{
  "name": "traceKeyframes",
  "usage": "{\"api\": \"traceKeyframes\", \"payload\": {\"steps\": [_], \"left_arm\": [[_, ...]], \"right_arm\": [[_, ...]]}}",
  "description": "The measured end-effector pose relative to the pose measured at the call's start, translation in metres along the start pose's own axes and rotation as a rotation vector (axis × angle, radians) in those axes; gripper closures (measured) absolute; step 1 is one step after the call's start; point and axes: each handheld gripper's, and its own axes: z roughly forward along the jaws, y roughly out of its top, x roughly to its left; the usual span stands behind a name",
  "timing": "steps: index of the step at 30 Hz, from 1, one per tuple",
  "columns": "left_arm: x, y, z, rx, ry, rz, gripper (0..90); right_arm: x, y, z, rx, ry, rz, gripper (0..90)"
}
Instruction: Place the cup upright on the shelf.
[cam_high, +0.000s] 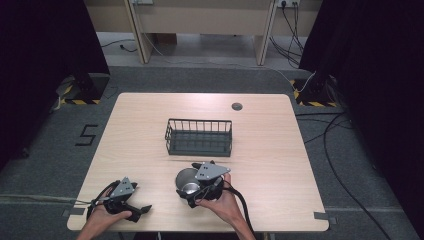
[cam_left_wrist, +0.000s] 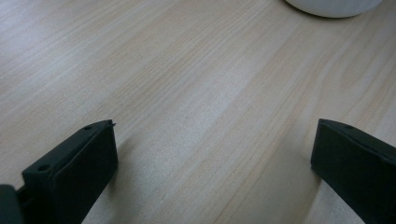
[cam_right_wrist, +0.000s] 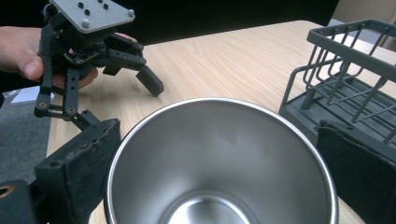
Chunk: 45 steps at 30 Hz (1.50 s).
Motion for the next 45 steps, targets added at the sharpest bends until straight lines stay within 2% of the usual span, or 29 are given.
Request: {"api": "traceKeyframes", "payload": {"steps": [9, 10, 14, 27, 30, 35, 45], "left_arm": [[0.0, 0.0, 0.0, 0.0, 0.0, 0.0, 0.0], [0.0, 0.0, 0.0, 0.0, 0.0, 0.0, 0.0], [0.0, 0.0, 0.0, 0.0, 0.0, 0.0, 0.0], [0.0, 0.0, 0.0, 0.001, 0.0, 0.001, 0.0], [0.0, 0.0, 0.0, 0.0, 0.0, 0.001, 0.0], [0.0, 0.0, 0.0, 0.001, 0.0, 0.001, 0.0], [0.0, 0.0, 0.0, 0.0, -0.001, 0.001, 0.0]], "right_arm": [[-0.005, 0.001, 0.003, 0.009, 0.037, -0.007, 2.2], [-0.005, 0.001, 0.004, 0.005, 0.046, -0.012, 5.7], [-0.006, 0.002, 0.005, 0.004, 0.056, -0.018, 5.9], [-0.005, 0.003, 0.004, -0.004, 0.045, -0.017, 6.3], [-0.006, 0.007, 0.001, -0.028, 0.045, -0.007, 6.3], [-0.007, 0.013, -0.005, -0.034, 0.03, -0.014, 6.3], [-0.02, 0.03, -0.016, -0.036, 0.006, 0.002, 6.3]]}}
